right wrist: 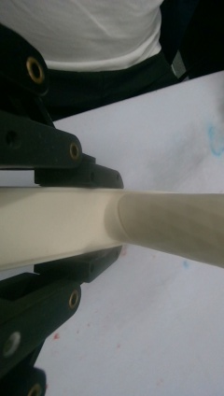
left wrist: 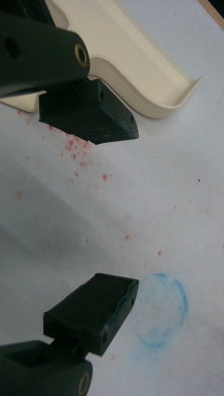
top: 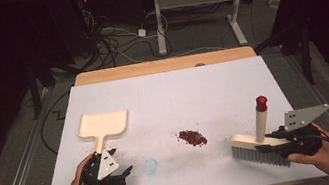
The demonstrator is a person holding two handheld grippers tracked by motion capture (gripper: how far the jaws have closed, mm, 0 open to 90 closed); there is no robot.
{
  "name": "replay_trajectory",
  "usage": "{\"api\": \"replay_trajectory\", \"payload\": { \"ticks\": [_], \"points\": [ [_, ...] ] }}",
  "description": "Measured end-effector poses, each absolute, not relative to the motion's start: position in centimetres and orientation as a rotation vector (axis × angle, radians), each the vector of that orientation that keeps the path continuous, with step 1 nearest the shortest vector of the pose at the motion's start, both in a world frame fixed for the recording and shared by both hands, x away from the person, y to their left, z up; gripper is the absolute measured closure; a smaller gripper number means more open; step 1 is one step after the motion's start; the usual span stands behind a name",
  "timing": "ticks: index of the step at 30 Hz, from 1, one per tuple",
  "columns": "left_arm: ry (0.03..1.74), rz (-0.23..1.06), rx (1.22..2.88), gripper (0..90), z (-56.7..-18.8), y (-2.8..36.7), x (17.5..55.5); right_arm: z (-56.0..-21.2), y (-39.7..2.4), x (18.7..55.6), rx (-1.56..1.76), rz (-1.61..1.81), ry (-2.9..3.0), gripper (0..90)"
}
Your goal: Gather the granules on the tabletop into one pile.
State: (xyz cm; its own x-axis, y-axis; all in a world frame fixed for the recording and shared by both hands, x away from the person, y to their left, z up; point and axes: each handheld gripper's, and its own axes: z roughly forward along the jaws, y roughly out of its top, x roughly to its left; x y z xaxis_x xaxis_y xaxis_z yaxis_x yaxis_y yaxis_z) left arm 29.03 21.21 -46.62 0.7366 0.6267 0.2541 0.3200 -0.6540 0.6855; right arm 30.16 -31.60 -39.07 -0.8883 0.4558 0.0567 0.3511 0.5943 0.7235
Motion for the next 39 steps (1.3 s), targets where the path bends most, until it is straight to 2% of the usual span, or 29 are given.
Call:
{"api": "replay_trajectory", "payload": {
  "ticks": [8, 11, 18, 20, 31, 39],
  "points": [
    [0.714, 0.620, 2.333, 23.6, -47.0, 21.0, 29.1, -40.4, -31.5, 34.2, 0.621, 1.124, 2.701, 62.6],
    [0.717, 0.616, 2.331, 23.6, -47.0, 21.0, 29.1, -40.5, -31.7, 35.9, 0.634, 1.084, 2.692, 56.2],
    [0.722, 0.604, 2.341, 23.6, -47.2, 20.9, 29.1, -41.6, -32.1, 39.5, 0.744, 1.052, 2.656, 47.4],
    [0.719, 0.604, 2.346, 23.6, -47.2, 20.9, 29.2, -41.8, -32.1, 40.2, 0.799, 1.035, 2.606, 50.5],
    [0.710, 0.602, 2.363, 23.6, -47.3, 20.7, 29.2, -44.4, -30.1, 43.1, 1.340, 0.947, 2.323, 48.9],
    [0.700, 0.607, 2.368, 23.6, -47.4, 20.8, 29.2, -45.8, -27.5, 44.4, 1.403, 0.776, 2.325, 48.9]
  ]
}}
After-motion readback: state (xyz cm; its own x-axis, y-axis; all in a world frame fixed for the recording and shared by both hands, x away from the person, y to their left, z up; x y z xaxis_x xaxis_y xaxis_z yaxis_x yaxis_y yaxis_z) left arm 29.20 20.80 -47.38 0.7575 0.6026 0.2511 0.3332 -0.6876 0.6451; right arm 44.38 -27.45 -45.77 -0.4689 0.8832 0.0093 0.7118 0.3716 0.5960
